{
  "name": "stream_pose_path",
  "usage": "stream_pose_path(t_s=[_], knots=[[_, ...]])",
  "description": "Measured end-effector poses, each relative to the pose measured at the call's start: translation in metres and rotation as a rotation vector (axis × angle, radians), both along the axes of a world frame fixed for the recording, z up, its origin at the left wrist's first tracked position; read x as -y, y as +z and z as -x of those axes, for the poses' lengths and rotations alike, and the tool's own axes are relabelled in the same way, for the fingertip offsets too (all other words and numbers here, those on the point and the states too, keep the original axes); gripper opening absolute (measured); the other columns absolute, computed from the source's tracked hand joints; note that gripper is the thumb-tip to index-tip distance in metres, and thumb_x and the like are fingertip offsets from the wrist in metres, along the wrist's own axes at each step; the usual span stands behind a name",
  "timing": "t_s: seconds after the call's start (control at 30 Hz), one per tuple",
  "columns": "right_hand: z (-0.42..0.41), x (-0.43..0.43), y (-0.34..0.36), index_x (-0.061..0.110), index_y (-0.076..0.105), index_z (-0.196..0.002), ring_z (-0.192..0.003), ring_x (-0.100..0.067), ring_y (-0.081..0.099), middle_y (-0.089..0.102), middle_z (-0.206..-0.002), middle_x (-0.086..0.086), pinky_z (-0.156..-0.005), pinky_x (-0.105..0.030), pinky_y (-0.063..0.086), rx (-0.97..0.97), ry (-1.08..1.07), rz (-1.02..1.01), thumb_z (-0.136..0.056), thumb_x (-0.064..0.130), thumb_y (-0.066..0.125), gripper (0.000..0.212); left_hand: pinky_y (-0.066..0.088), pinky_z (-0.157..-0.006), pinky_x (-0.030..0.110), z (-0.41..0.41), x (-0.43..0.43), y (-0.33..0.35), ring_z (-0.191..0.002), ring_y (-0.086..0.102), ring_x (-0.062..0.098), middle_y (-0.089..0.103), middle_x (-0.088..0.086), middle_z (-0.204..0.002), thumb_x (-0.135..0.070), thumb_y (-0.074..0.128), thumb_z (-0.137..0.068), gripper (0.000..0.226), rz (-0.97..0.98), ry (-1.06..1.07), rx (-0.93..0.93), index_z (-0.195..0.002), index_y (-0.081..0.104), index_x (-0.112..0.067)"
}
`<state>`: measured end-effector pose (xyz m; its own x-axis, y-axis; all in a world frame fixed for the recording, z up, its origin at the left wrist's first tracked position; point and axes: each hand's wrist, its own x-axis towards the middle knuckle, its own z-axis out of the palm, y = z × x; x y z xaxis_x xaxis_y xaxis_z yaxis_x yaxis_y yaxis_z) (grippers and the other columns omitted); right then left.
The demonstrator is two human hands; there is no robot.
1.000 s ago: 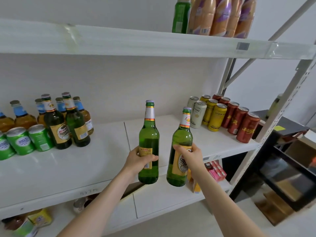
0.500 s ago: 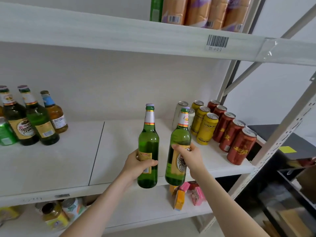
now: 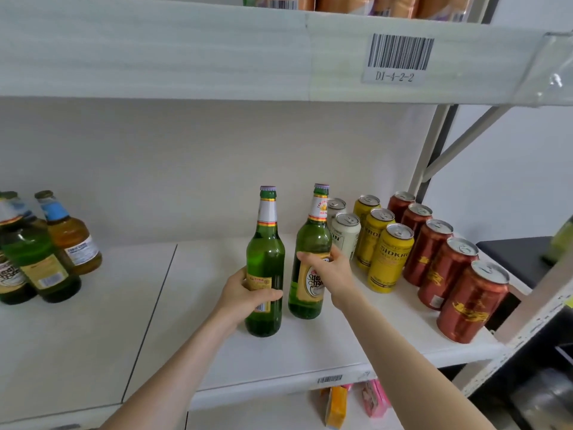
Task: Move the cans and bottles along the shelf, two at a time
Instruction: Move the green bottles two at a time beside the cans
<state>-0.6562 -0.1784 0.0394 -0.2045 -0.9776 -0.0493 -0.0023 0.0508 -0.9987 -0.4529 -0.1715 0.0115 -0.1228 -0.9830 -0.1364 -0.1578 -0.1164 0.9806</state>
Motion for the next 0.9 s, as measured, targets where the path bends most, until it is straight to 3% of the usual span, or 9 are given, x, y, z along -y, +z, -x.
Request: stream_pose_path(t_s=[0.13,0.27,0.57,0.7,0.9], knots=[[0.003,0.032,0.000,0.033,0.065,-0.098,-0.076,-0.005,0.071,0.074,-0.084,0.014,-0.062,-0.023,0.051,0.012,0.029,0.020,-0.068,0.033,0.085,0.036,0.052,-0.066,0.021,0.007,0.024,-0.005,-0.087,0.069,0.006,0.074,-0.016,-0.090,-0.036,0.092,-0.047,0.059,0.013,0.022,-0.003,-0.100,0.066,-0.034],[0.003,0.059,-0.003,0.031,0.064,-0.100,-0.078,-0.003,0.071,0.074,-0.086,0.014,-0.063,-0.022,0.051,0.033,0.060,0.043,-0.071,0.029,0.084,0.036,0.055,-0.074,0.029,0.013,0.045,-0.012,-0.092,0.068,0.011,0.075,-0.012,-0.093,-0.039,0.092,-0.042,0.066,0.017,0.048,-0.018,-0.103,0.066,-0.032],[-0.001,0.106,-0.012,0.031,0.062,-0.111,-0.098,-0.016,0.067,0.072,-0.104,0.006,-0.079,-0.033,0.053,0.046,0.043,0.068,-0.069,0.028,0.085,0.048,0.054,-0.070,0.028,0.014,0.077,-0.024,-0.089,0.069,0.012,0.075,-0.014,-0.088,-0.028,0.094,-0.044,0.063,0.032,0.113,-0.023,-0.101,0.066,-0.031],[-0.002,0.119,-0.015,0.032,0.060,-0.113,-0.103,-0.020,0.066,0.071,-0.108,0.005,-0.088,-0.042,0.052,0.041,0.049,0.064,-0.066,0.030,0.086,0.053,0.054,-0.067,0.026,0.014,0.082,-0.027,-0.081,0.071,0.008,0.075,-0.014,-0.086,-0.039,0.090,-0.031,0.070,0.056,0.126,-0.026,-0.097,0.067,-0.031],[-0.005,0.132,-0.021,0.030,0.059,-0.114,-0.100,-0.013,0.064,0.069,-0.108,0.007,-0.081,-0.033,0.050,0.029,0.035,0.053,-0.069,0.025,0.086,0.053,0.055,-0.070,0.027,0.012,0.086,-0.029,-0.084,0.071,0.009,0.074,-0.015,-0.088,-0.040,0.090,-0.030,0.072,0.062,0.111,-0.024,-0.097,0.066,-0.033]])
